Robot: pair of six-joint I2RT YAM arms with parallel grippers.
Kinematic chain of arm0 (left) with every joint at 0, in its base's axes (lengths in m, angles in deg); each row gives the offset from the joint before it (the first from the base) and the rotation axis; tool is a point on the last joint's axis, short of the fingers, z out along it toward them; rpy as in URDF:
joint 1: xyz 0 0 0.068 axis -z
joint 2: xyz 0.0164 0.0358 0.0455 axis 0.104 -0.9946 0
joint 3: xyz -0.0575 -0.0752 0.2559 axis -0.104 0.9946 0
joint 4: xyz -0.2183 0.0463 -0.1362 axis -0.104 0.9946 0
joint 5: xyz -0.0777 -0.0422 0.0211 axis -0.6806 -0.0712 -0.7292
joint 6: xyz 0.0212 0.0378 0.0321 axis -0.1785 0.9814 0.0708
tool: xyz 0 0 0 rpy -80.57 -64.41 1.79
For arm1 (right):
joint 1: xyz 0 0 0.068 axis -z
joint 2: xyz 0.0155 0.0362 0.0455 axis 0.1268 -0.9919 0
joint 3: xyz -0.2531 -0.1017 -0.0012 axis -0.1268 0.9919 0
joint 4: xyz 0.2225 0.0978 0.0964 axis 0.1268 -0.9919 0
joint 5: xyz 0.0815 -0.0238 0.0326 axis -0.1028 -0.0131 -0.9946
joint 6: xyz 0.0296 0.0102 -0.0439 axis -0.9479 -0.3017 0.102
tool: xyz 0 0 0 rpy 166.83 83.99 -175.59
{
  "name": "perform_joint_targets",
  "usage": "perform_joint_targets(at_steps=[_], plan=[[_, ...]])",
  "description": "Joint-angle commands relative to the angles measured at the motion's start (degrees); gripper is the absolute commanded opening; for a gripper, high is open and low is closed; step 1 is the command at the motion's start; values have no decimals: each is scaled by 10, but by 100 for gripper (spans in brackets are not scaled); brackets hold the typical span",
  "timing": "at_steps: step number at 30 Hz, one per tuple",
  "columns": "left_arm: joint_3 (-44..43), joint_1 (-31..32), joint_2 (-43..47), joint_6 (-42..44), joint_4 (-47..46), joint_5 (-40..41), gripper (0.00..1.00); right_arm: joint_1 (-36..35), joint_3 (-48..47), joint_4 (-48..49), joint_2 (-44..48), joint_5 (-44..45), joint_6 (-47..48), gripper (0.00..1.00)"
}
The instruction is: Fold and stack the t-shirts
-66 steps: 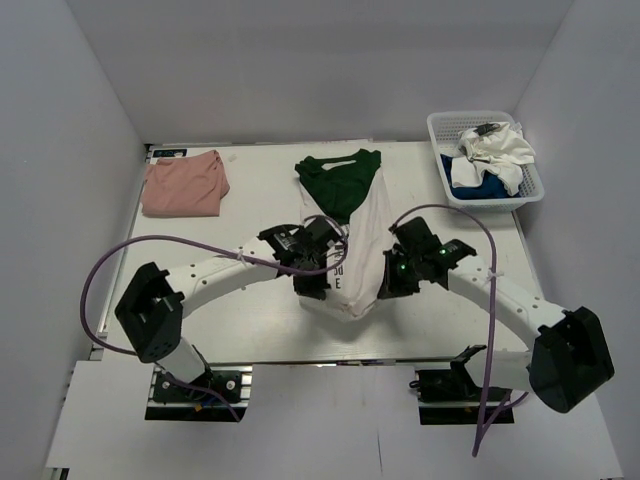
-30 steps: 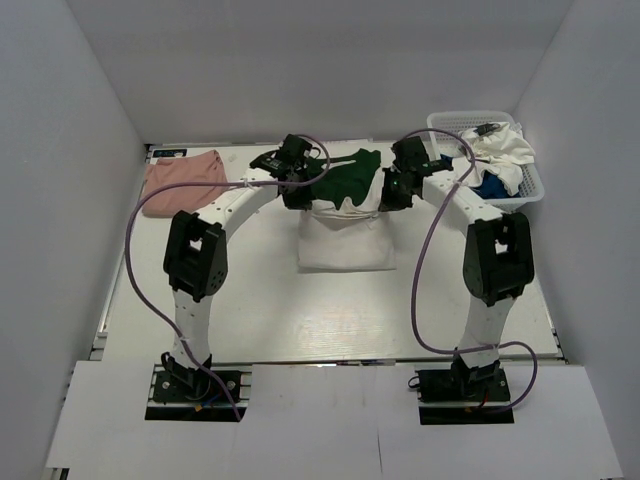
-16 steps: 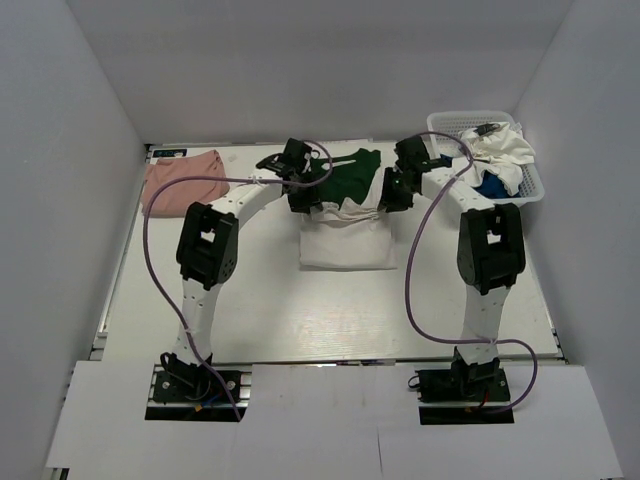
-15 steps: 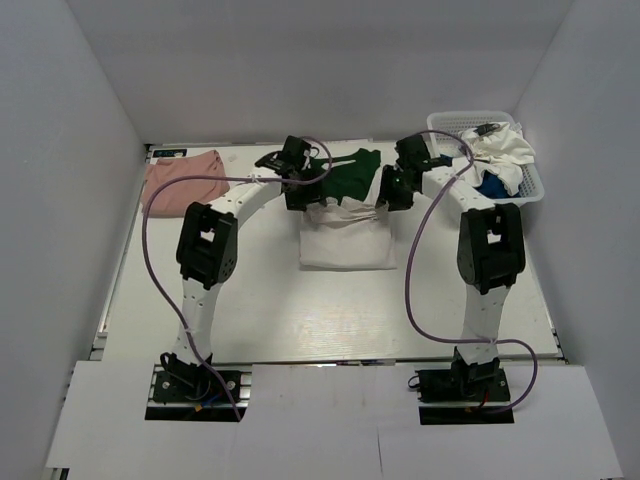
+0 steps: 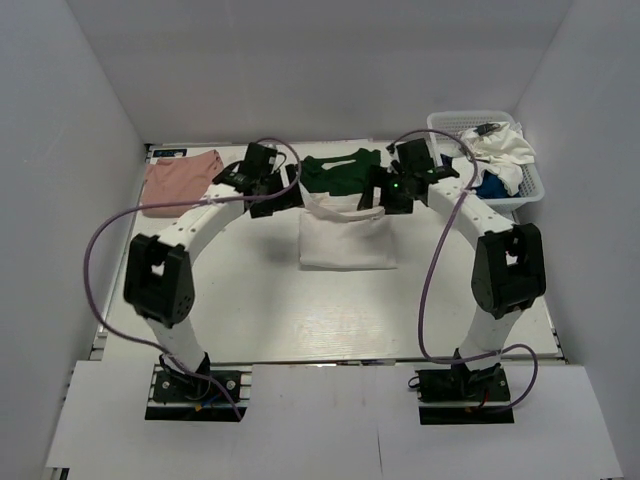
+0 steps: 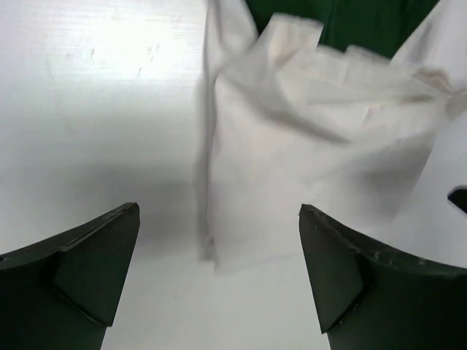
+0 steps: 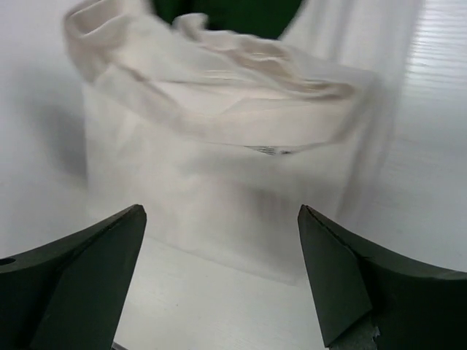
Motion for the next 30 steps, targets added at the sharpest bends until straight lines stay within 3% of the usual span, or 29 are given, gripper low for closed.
perform_joint_targets(at_steps=[1,8,13,19,23,29,30], plan=[[98,2,110,-25,-4,16,100,-45,4,52,-3,-60,31,90],[217,2,199,-32,35,14,100,-98,-23,95,-79,-82,8,90],[249,2,227,-37,46,8,100,-107,-59,135,-130,-21,8,90],[258,2,233,-37,46,-4,100,-95,-184,161,-216,85,9,90],[263,2,233,-31,46,-4,100,-84,-291,127,-265,106,16,90],[263,8,221,-12,27,-24,100,-68,-253,108,-205,98,18,90],[258,13,210,-12,17,-24,100,-68,-200,108,-191,98,14,90]])
